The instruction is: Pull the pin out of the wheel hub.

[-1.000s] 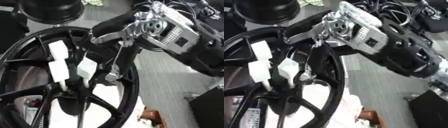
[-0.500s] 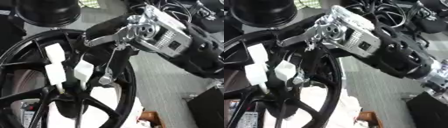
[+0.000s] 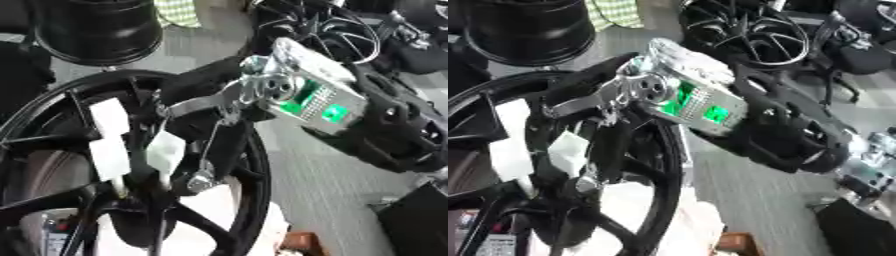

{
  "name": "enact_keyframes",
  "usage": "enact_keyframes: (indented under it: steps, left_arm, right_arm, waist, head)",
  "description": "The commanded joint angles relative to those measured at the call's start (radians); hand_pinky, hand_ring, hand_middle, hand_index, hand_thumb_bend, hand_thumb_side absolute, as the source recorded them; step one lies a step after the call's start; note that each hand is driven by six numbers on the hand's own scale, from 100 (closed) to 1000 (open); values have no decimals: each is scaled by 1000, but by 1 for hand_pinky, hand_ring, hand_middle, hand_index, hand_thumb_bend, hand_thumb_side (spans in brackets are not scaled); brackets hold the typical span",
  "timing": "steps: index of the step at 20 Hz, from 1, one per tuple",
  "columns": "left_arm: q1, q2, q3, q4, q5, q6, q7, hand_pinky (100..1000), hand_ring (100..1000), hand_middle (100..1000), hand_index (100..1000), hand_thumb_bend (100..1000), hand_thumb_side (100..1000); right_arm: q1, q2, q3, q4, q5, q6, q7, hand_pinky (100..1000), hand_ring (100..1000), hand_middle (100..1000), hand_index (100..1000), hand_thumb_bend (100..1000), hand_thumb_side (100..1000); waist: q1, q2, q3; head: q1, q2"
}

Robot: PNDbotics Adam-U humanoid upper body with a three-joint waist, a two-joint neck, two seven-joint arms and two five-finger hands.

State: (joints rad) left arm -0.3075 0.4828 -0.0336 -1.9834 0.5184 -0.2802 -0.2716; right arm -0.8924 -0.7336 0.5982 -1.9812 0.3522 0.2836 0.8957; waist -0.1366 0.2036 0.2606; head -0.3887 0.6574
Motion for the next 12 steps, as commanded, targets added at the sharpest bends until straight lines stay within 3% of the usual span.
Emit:
enact_keyframes:
  steps: [1, 5, 12]
  left_arm:
    - [-5, 9, 4, -17, 5, 3, -1, 797, 719, 762, 821, 100, 598]
    - [-3, 7, 4, -17, 4, 6, -3, 798, 719, 763, 821, 100, 598]
    - [-5, 2, -2, -17, 6, 10, -11, 798, 719, 764, 822, 100, 598]
  right_arm:
    - [-15, -7, -19, 7, 22, 14, 11, 912, 919, 819, 841, 380, 336]
    - [-13, -5, -27, 16, 26, 8, 11, 912, 918, 817, 840, 385, 295]
    - [-19, -6, -28, 2, 35, -46, 11, 925, 927, 815, 840, 397, 124]
  waist:
    - [14, -17, -1]
    - [17, -16, -2]
    - [21, -14, 3]
  head:
    - [-5, -17]
    - [-25, -8]
    - [-54, -19]
